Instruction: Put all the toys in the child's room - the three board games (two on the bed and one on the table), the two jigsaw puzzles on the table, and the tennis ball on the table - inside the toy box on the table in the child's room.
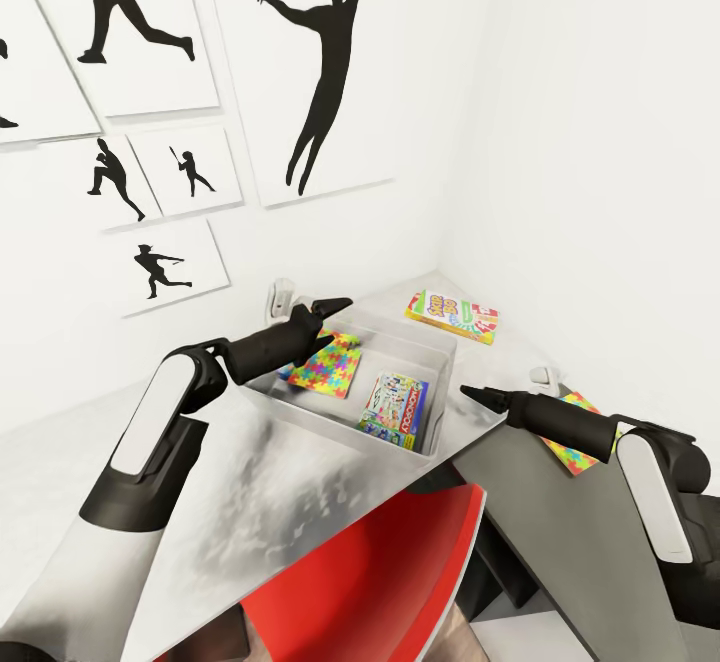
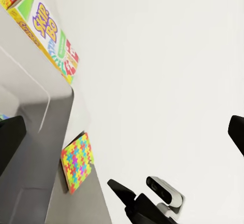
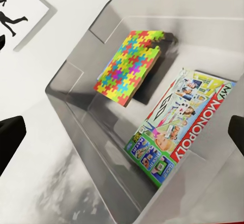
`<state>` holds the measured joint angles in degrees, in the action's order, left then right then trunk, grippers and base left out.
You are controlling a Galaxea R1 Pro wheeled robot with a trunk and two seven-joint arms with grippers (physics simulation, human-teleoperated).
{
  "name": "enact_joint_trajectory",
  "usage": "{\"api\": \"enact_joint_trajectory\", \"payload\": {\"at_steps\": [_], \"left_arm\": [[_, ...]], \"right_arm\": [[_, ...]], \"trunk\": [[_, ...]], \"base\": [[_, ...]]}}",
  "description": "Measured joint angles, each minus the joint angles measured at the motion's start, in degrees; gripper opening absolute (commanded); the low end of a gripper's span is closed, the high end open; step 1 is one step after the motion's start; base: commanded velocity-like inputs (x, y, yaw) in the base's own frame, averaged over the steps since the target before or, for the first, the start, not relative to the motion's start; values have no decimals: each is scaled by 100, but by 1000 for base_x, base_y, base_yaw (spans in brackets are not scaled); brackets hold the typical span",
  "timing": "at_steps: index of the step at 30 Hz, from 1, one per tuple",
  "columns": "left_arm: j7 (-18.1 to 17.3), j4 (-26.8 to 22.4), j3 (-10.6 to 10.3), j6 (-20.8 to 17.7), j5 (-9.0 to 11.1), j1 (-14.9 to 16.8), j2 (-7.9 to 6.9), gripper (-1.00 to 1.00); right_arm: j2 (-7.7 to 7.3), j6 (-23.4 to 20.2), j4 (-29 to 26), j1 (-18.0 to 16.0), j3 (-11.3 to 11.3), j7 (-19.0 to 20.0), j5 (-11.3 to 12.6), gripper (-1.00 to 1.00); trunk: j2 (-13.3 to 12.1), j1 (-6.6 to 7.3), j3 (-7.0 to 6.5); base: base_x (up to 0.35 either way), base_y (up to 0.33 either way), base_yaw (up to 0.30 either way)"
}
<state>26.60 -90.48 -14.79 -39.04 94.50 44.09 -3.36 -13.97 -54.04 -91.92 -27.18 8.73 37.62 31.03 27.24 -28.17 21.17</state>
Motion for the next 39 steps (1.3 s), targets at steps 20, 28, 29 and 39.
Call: {"api": "enact_joint_trajectory", "payload": {"at_steps": [20,28,29,39], "left_arm": [[-2,1,9,-4,-1,-32,-11,100],[-2,-1,18,-4,-2,-42,-30,100],[-2,0,19,-5,-4,-48,-33,100],[9,-4,41,-36,-4,-76,-71,100]], "right_arm": [[9,3,6,1,2,-40,-9,100],[12,4,7,-4,2,-57,-17,100],[13,4,8,-5,4,-59,-17,100],[30,4,9,-33,-4,-138,-25,100]], "trunk": [[0,0,0],[0,0,0],[0,0,0],[0,0,0]], "base": [[0,0,0],[0,0,0],[0,0,0],[0,0,0]]}}
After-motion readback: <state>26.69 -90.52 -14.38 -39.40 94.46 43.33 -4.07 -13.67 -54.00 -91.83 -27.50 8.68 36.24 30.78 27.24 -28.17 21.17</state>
